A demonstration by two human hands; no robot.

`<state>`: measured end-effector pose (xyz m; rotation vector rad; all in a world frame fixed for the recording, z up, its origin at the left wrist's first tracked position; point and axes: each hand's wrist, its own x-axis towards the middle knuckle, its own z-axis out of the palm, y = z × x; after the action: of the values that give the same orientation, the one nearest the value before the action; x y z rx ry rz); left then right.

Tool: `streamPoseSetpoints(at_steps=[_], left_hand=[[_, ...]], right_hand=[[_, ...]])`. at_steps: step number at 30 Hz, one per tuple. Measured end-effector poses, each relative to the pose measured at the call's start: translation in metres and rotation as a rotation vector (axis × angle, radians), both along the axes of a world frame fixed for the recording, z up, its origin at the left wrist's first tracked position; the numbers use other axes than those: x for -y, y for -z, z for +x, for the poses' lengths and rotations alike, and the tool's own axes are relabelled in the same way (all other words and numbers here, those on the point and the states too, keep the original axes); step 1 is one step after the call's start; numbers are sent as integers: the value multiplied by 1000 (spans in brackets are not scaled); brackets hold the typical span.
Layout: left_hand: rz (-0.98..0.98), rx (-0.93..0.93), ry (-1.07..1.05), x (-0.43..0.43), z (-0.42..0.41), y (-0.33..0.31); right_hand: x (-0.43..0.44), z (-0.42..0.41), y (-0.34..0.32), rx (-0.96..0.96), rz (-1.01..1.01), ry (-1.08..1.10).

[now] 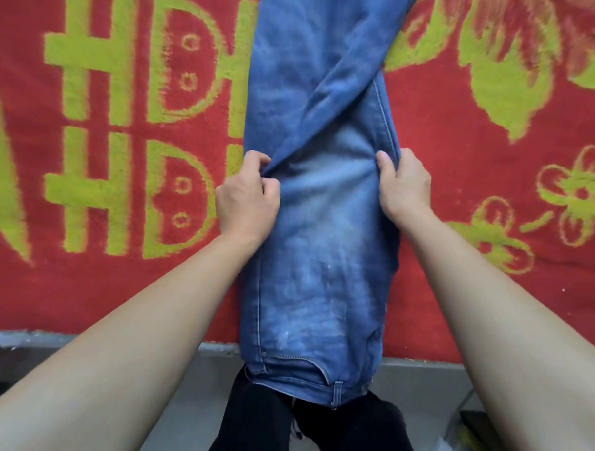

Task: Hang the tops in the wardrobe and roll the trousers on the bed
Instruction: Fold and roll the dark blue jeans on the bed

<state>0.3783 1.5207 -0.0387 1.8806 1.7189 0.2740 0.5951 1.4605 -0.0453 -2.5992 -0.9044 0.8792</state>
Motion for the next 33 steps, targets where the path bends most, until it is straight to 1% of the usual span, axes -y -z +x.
streamPoseSetpoints(at_steps=[1,2,4,6,8,10,12,14,16,17,18,21,22,24,25,26,28,30,31,32,33], left_hand=[[-46,66,-84,-2,-1,2],[-96,104,-114,-3,-1,3],[-180,108,-89,-8,0,5],[-240,80,-70,-17,2,6],[-276,72,-75,-26,7,9],[-242,87,-121,-36,12,9],[-180,135,-196,-54,20,9],[-212,169,-273,-83,32,10],[-340,218,-338,-116,47,8],[-413,291,-360,-131,57,5],[-477,371,-364,-145,67,2],[-617,510,-324,-178,95,-14],[-703,608,-335,-189,104,-20],[-887,829,-348,-212,120,-32],[-931,872,-338,-221,126,-38],[-953,870,-331,-229,131,-44],[-962,838,-300,-242,140,-52],[-949,827,-226,-249,155,-65],[-885,811,-180,-251,163,-73],[-758,810,-156,-254,170,-82],[-566,831,-156,-259,178,-90]], right_hand=[[8,2,2,10,-9,58],[12,2,3,7,-20,103],[11,1,4,-24,-62,140],[3,5,0,-54,-119,123],[-6,17,-5,-88,-173,99],[-17,27,-11,-123,-189,93],[-34,35,-17,-110,-121,85],[-60,41,-21,-116,-32,84],[-95,47,-22,-194,56,134],[-114,51,-23,-258,95,187],[-133,55,-23,-345,134,255],[-178,64,-27,-607,216,483],[-188,68,-28,-670,269,555],[-205,77,-31,-757,438,691],[-212,83,-33,-771,505,736],[-219,89,-36,-779,553,758],[-228,100,-46,-779,586,727],[-233,112,-56,-705,555,619],[-236,118,-63,-620,551,548],[-239,124,-71,-503,563,472],[-241,129,-80,-379,604,414]])
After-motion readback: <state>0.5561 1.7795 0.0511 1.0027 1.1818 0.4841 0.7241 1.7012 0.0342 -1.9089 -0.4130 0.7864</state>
